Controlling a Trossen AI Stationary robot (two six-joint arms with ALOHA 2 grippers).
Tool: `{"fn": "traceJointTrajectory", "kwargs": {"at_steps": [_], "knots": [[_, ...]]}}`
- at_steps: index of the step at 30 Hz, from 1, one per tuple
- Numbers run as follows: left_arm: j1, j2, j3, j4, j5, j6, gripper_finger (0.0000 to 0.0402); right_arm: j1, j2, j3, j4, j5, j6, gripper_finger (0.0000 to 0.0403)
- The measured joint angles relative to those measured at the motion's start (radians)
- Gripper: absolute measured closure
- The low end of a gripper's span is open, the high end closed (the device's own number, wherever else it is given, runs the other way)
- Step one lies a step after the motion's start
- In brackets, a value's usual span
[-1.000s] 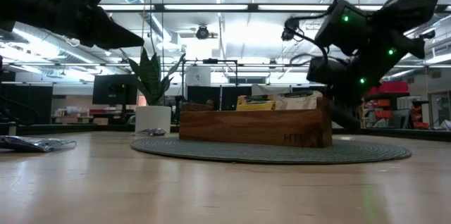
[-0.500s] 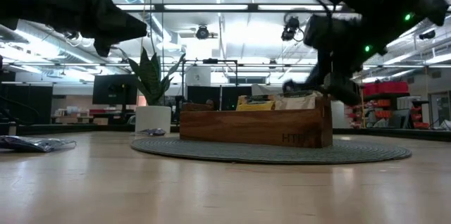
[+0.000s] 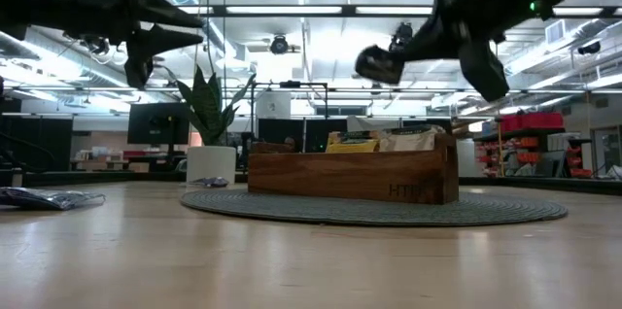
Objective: Pick & Place Tea
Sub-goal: Put the dark blue tea bag into the left section of the wooden organizer
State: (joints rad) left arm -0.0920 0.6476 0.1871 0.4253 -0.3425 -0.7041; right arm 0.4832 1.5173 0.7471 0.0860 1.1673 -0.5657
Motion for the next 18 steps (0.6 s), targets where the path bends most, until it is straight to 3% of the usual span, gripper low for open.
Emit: {"fn": "traceJointTrajectory", "kwargs": {"at_steps": [11, 18], "knots": [[0.041, 0.007, 0.000, 0.034, 0.086, -0.228, 0.0205, 0.020, 0.001, 0.000, 0.204, -0.080, -0.397, 0.0403], [0.041, 0.111, 0.002, 0.132, 0.084, -0.286, 0.0189, 0.005, 0.001, 0.000, 0.306, -0.155, -0.630, 0.0403]]}}
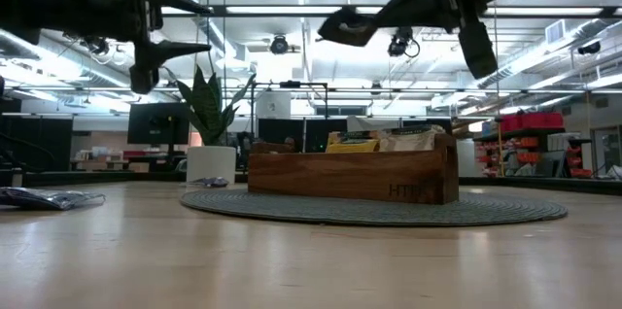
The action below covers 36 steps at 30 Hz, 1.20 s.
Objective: Pick & Place Tea
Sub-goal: Put the dark blue tea bag into the left section of the wooden organizer
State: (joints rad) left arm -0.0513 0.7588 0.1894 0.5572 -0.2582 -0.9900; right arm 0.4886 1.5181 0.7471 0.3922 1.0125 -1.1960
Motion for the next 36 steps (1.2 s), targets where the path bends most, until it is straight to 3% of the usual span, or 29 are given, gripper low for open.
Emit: {"fn": "traceJointTrajectory", "kwargs": {"at_steps": [9, 16, 23, 36], "knots": [[0.000, 0.213, 0.103, 0.080, 0.036, 0.009, 0.0201, -0.041, 0.007, 0.000, 0.043, -0.035, -0.192, 0.0403], [0.000, 0.340, 0.232, 0.080, 0.055, 0.070, 0.0202, -0.054, 0.093, 0.035, 0.168, -0.075, -0.380, 0.0403], [-0.001, 0.405, 0.286, 0.073, 0.127, 0.091, 0.0202, -0.054, 0.198, 0.129, 0.172, -0.014, -0.442, 0.0403], [0.009, 0.419, 0.285, 0.035, 0.121, 0.123, 0.0202, -0.041, 0.211, 0.137, 0.208, 0.026, -0.514, 0.0403]]}}
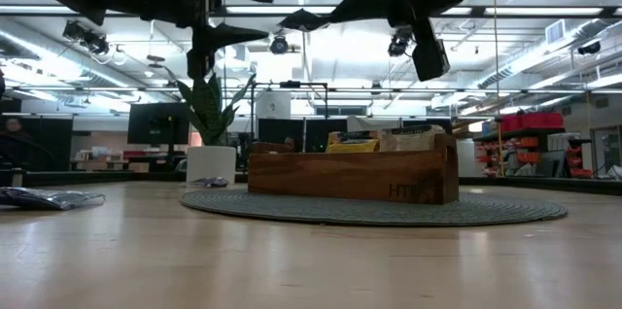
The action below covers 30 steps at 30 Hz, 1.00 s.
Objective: Pick & Place Tea
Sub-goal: Put the dark blue tea bag into the left section of the wooden organizer
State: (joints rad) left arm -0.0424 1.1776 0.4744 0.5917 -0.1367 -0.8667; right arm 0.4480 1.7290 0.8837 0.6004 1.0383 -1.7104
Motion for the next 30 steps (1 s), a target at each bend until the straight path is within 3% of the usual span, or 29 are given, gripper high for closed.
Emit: {"fn": "traceJointTrajectory", "kwargs": {"at_steps": [22, 30], "knots": [[0.006, 0.002, 0.000, -0.021, 0.027, 0.034, 0.0204, -0.053, 0.000, 0.000, 0.062, -0.135, -0.074, 0.0403], [0.006, 0.002, 0.000, -0.020, 0.027, 0.052, 0.0261, -0.056, 0.000, 0.018, 0.072, -0.165, -0.072, 0.0403]]}}
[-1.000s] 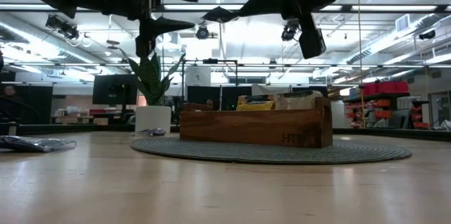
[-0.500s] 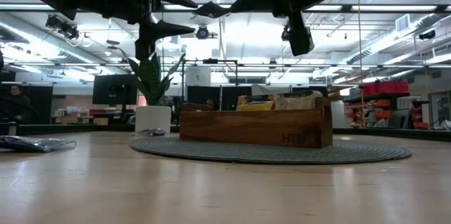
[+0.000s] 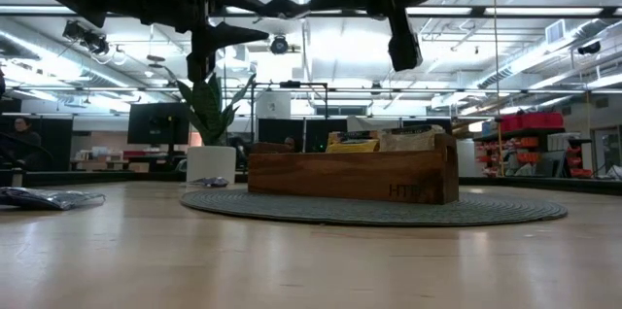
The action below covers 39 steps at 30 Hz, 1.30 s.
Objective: Pick & Place Tea
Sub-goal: Put the dark blue tea bag into the left section of the wooden organizer
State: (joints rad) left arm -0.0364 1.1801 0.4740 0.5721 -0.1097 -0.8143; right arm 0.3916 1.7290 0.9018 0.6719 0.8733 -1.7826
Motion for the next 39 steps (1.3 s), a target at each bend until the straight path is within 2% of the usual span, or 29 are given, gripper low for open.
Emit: {"fn": "traceJointTrajectory", "kwargs": {"at_steps": [4, 9, 15, 22, 29, 34, 39], "knots": [[0.000, 0.000, 0.000, 0.002, 0.000, 0.044, 0.0310, -0.008, 0.000, 0.001, -0.003, -0.021, 0.031, 0.0403], [0.000, 0.000, 0.000, 0.002, 0.000, 0.100, 0.0390, -0.016, 0.000, 0.001, -0.012, -0.028, 0.091, 0.0403], [-0.001, 0.000, 0.000, 0.003, 0.001, 0.169, 0.0398, -0.016, 0.000, 0.002, -0.030, -0.016, 0.143, 0.0401], [-0.002, 0.000, 0.000, -0.002, 0.019, 0.273, 0.0399, -0.014, -0.001, 0.002, -0.029, 0.104, 0.262, 0.0368], [-0.003, -0.001, 0.000, -0.052, 0.029, 0.382, 0.0400, 0.001, -0.006, 0.002, -0.056, 0.150, 0.358, 0.0340], [-0.002, -0.003, 0.000, -0.104, 0.029, 0.432, 0.0400, 0.003, -0.077, 0.002, -0.138, 0.134, 0.588, 0.0331], [-0.006, -0.004, 0.000, -0.135, 0.028, 0.492, 0.0400, -0.015, -0.192, 0.002, -0.304, -0.024, 0.946, 0.0330]]}}
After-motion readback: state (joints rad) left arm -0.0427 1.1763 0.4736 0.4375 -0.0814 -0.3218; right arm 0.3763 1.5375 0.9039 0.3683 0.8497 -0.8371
